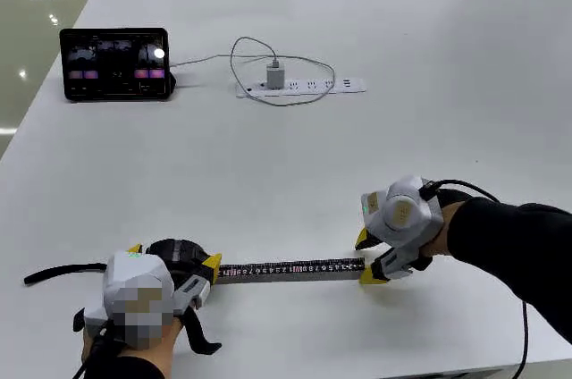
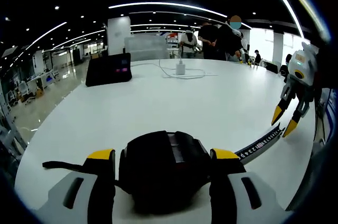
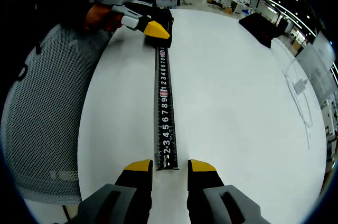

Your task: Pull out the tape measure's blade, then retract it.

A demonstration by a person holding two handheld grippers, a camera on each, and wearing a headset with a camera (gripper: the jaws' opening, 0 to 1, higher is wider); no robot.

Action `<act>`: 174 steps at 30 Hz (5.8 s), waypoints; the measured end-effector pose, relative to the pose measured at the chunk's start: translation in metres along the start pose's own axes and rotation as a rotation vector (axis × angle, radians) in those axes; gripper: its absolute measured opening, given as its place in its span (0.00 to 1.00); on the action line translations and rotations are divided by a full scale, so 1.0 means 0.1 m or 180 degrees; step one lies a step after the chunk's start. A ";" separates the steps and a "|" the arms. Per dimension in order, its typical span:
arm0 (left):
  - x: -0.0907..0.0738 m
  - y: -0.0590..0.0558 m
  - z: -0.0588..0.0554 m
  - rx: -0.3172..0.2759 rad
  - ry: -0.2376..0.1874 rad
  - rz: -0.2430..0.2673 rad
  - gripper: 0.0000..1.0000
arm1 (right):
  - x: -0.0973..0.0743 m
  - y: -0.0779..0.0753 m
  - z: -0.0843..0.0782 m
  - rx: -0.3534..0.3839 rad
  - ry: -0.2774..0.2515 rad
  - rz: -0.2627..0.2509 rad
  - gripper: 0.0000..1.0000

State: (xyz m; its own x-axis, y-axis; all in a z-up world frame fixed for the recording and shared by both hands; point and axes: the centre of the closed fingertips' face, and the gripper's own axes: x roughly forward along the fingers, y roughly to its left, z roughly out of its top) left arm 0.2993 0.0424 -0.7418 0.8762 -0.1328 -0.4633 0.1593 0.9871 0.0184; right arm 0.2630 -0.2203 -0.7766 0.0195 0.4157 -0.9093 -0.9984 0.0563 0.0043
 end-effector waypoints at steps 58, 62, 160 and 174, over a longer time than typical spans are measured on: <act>0.00 -0.02 -0.04 -0.0148 0.0106 -0.0105 0.62 | 0.07 0.00 0.01 0.0036 0.0393 0.0120 0.09; 0.00 -0.02 -0.04 -0.0147 0.0107 -0.0110 0.62 | 0.07 0.00 0.01 0.0037 0.0422 0.0127 0.09; 0.02 -0.01 -0.06 -0.0201 0.0195 -0.0194 0.62 | 0.26 0.01 0.39 -0.0019 0.0462 0.0142 0.10; 0.02 -0.02 -0.06 -0.0207 0.0187 -0.0199 0.62 | 0.29 0.01 0.44 -0.0032 0.0508 0.0134 0.10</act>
State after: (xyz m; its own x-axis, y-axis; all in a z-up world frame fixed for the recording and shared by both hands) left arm 0.2980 0.0407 -0.7478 0.8371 -0.1907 -0.5128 0.1813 0.9810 -0.0689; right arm 0.2650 -0.1681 -0.7849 -0.0301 0.2678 -0.9630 -0.9987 0.0324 0.0402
